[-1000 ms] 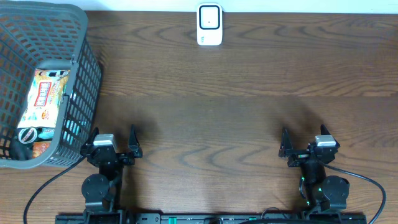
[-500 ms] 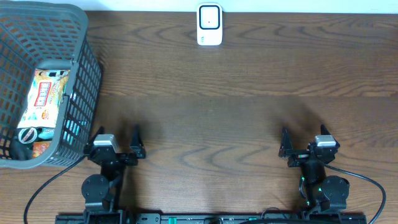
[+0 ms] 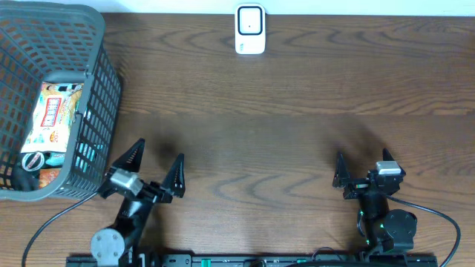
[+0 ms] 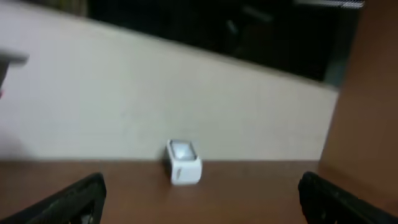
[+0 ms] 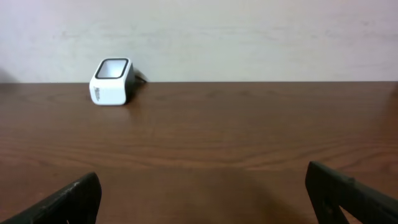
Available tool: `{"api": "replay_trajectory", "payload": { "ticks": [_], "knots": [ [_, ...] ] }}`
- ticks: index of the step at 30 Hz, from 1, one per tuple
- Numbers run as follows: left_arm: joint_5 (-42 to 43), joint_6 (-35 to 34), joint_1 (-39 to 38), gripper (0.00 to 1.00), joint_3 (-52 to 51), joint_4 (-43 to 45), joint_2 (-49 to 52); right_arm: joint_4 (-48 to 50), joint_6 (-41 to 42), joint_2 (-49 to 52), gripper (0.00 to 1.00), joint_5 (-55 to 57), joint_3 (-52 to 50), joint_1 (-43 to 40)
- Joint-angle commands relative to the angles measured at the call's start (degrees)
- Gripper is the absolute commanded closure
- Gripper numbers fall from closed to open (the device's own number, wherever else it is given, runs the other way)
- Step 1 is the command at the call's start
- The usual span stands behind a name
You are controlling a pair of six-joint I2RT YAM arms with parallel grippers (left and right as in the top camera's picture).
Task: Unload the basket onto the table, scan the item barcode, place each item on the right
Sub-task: 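Reach the left gripper into the basket and grasp the yellow wipe pack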
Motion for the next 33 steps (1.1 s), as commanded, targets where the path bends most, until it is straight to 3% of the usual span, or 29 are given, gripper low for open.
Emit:
{"api": "replay_trajectory", "payload": {
  "ticks": [1, 8, 11, 14, 17, 20, 22, 25, 27, 33],
  "knots": [
    [1.6, -0.8, -0.2, 0.02, 2.6, 4.7, -0.3, -0.1, -0.4, -0.3, 0.01, 0.2, -0.1, -1.1],
    [-5.7, 9.0, -0.1, 0.02, 13.6, 7.1, 2.3, -0.1, -0.5, -0.3, 0.01, 0.2, -0.1, -1.1],
    [-12.8, 10.3, -0.1, 0.02, 23.4, 2.1, 8.3, -0.1, -0.5, -0.3, 0.01, 0.2, -0.1, -1.1],
    [-16.5, 10.7, -0.1, 0.02, 36.4, -10.4, 17.0, -0.1, -0.5, -0.3, 0.01, 0.2, -0.1, -1.1],
    [-16.1, 15.2, -0.1, 0.02, 53.4, -31.3, 29.7, -0.1, -0.5, -0.3, 0.01, 0.2, -0.1, -1.1],
    [-9.9, 20.5, -0.1, 0.02, 68.7, -49.1, 41.5, -0.1, -0.4, -0.3, 0.01, 0.2, -0.1, -1.1],
    [-9.6, 20.4, -0.1, 0.02, 76.0, -56.8, 47.5, -0.1, -0.5, -0.3, 0.01, 0.2, -0.1, -1.1],
    [-13.2, 21.9, -0.1, 0.02, 82.1, -61.4, 53.1, -0.1, -0.4, -0.3, 0.01, 0.2, -0.1, -1.1],
    [-16.9, 19.3, 0.5, 0.02, 88.2, -65.6, 57.6, -0.1, -0.4, -0.3, 0.01, 0.2, -0.1, -1.1],
    [-29.6, 17.0, 8.9, 0.02, 117.0, -87.3, 77.0, -0.1, -0.5, -0.3, 0.01, 0.2, -0.1, -1.1]
  ]
}}
